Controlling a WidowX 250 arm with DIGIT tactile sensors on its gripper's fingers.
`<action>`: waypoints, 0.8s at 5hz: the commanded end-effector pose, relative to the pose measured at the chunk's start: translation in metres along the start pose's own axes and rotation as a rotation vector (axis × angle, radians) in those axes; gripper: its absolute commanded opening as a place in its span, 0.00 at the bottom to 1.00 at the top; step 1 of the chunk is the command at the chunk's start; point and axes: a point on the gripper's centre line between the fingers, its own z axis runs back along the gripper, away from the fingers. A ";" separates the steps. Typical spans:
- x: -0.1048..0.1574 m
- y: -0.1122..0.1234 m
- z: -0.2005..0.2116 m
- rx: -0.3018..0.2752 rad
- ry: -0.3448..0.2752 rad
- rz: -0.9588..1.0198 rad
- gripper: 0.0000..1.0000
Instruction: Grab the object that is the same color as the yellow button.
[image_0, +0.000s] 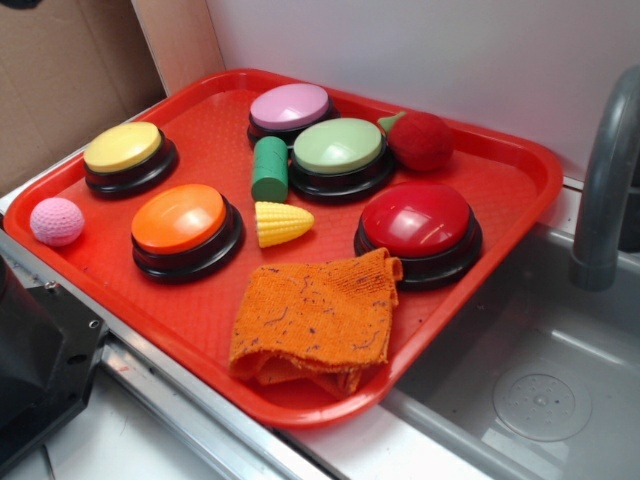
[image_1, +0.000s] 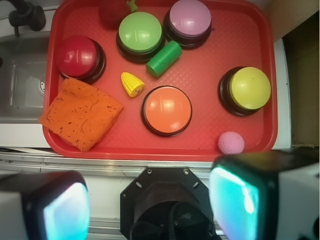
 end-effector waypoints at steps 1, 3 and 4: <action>0.000 0.000 0.000 0.000 0.000 0.000 1.00; 0.033 0.001 -0.032 0.035 0.029 -0.151 1.00; 0.042 0.001 -0.053 0.018 0.038 -0.238 1.00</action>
